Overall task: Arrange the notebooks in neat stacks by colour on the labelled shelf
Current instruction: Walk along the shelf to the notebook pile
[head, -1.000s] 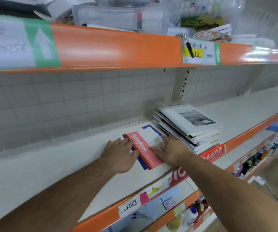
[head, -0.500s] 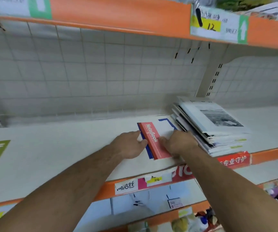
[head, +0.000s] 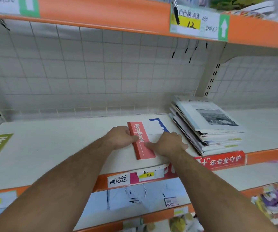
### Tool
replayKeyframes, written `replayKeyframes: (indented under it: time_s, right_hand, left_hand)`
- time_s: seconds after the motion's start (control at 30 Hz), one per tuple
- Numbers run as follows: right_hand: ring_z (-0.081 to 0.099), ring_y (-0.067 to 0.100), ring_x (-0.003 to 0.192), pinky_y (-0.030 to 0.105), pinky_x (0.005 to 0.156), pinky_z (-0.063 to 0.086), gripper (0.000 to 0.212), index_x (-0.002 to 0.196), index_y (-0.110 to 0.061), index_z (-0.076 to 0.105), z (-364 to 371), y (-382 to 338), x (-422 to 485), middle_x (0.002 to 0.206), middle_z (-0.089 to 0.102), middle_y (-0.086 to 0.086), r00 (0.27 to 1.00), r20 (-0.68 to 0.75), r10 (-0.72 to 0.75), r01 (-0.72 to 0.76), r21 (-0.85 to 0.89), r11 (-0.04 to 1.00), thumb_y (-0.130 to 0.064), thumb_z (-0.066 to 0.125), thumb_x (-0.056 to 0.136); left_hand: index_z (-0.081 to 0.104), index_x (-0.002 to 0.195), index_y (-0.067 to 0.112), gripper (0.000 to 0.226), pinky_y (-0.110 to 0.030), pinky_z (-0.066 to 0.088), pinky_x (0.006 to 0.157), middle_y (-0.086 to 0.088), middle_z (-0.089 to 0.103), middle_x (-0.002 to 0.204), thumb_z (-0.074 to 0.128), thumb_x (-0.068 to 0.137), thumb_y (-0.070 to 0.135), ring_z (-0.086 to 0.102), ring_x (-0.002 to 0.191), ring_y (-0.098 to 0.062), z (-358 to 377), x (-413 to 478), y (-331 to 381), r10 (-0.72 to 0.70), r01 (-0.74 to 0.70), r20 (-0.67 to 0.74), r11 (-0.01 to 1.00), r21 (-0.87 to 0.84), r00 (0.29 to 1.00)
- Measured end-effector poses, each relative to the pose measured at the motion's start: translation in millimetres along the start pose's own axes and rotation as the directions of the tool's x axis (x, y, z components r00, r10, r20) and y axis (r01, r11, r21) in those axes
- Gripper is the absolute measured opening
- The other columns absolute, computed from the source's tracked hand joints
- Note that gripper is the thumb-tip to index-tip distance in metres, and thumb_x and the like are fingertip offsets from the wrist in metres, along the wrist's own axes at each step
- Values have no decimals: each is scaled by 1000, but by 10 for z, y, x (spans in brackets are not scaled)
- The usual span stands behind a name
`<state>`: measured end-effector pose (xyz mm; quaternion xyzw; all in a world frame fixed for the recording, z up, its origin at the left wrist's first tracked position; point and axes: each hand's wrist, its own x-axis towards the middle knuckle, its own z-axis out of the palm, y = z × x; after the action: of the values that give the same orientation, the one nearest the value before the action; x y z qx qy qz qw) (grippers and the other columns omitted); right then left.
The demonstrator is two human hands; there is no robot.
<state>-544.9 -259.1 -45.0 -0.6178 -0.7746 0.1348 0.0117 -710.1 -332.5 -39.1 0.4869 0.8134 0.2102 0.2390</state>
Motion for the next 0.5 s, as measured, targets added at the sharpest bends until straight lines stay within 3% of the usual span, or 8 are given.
replayKeyframes:
  time_s: [0.07,0.13,0.2,0.3,0.37,0.5]
  right_hand:
    - [53,23,110,39,91,43,75,108,-21,56,-23,36,73,113,58,-1,999,24,27,-29,81,996,-76,69,59]
    - [61,23,95,42,91,50,66,94,-19,59,-20,75,158,100,64,0,998,41,57,-64,193,979,-65,73,49]
    - [64,25,91,45,89,53,54,85,-18,55,-14,125,214,98,66,3,996,40,80,-88,268,959,-53,80,53]
    - [64,25,95,35,82,54,54,107,-12,54,-74,181,188,110,67,6,996,-2,93,-86,340,936,-36,85,69]
    - [63,28,107,31,77,47,63,126,-5,43,-106,208,197,121,63,10,995,-10,103,-92,357,929,-24,80,80]
    - [59,29,116,32,80,44,68,133,-3,33,-124,246,212,129,59,13,997,-12,82,-73,340,938,-22,76,85]
  left_hand:
    - [55,87,25,20,-27,44,78,4,63,105,68,90,41,58,95,-15,12,8,-4,-5,5,2,1000,-15,1000]
    - [59,98,21,23,-29,48,84,3,63,112,70,88,38,58,100,-15,23,22,-21,-11,11,9,1000,-23,1000]
    - [59,108,18,32,-29,47,87,3,61,118,73,86,36,57,104,-16,25,20,-25,-14,14,19,999,-31,1000]
    - [53,111,20,36,-28,44,84,4,57,115,75,86,35,55,103,-15,22,-8,-17,-8,10,34,999,-48,999]
    - [53,112,21,36,-27,42,83,5,56,113,75,87,35,54,101,-14,13,-24,-13,-2,3,32,998,-58,999]
    - [54,124,17,43,-27,41,86,1,58,126,74,89,33,51,102,-13,9,-43,-14,19,-17,30,998,-53,999]
